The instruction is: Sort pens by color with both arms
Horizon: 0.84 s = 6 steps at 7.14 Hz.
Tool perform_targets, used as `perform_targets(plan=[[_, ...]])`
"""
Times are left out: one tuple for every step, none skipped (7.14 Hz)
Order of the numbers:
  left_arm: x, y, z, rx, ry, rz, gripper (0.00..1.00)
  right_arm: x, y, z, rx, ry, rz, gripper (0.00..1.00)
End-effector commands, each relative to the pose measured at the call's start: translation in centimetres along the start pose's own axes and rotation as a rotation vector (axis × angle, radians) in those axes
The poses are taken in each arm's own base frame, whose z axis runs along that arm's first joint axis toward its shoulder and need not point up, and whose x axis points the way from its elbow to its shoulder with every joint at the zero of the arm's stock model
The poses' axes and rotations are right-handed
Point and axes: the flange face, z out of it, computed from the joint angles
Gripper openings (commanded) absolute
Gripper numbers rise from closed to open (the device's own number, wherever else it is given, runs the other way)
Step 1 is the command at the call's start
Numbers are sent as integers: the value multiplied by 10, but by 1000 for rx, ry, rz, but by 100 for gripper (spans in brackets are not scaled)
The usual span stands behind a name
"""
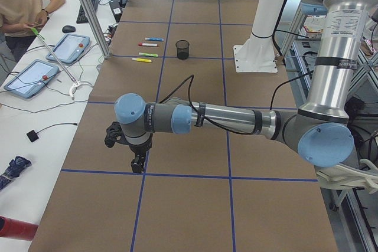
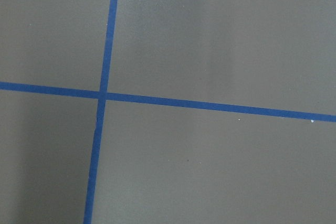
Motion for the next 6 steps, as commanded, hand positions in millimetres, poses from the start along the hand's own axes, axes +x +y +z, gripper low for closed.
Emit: perform_targets(plan=[[-10,22,13,38,-1,36,100,-5,2,3,5,-14,-8,100],[-16,37,21,70,-5,68,100,-15,-2,1,10,-41,-18,100],[-20,46,26,83,-10,81,100,-17,-2,1,-4,-66,27,100],[-21,49,29,75,-11,73,100,-22,-5,-3,-6,-67,69,100],[-24,52,33,64,-10,60,100,-32,-9,3,-19,-70,84,100],[-20,54,37,45,-1,52,100,-42,-13,6,-26,-69,109,100]])
